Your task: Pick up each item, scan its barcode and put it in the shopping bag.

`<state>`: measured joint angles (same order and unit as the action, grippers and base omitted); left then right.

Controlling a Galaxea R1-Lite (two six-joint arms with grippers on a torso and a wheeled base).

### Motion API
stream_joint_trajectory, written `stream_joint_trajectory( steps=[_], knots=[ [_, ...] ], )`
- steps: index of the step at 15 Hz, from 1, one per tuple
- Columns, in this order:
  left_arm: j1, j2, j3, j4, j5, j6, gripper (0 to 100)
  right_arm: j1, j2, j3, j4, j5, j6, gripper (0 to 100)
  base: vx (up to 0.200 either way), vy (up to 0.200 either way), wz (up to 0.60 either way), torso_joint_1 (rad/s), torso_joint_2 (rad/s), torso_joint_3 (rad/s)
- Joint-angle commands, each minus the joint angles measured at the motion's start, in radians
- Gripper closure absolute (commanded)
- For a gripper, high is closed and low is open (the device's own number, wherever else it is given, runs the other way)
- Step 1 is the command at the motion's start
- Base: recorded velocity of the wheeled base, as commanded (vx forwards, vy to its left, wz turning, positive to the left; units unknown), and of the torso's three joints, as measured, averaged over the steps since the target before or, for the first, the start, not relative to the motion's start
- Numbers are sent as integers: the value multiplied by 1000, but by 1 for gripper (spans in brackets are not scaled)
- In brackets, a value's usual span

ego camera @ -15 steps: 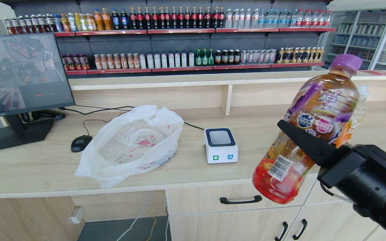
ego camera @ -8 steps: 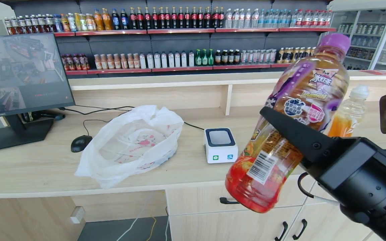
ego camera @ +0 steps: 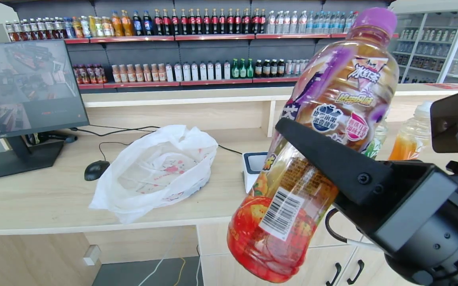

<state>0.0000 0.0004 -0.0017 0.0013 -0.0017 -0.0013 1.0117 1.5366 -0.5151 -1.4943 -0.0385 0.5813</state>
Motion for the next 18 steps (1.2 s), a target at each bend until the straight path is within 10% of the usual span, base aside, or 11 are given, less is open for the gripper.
stream_joint_trajectory(
  steps=[1, 18],
  knots=[
    [0, 0, 0, 0, 0, 0, 0, 16, 16, -19, 0, 0, -1, 100, 0, 0, 0, 0, 0, 0],
    [2, 0, 0, 0, 0, 0, 0, 31, 57, -23, -31, 49, -4, 100, 0, 0, 0, 0, 0, 0]
  ],
)
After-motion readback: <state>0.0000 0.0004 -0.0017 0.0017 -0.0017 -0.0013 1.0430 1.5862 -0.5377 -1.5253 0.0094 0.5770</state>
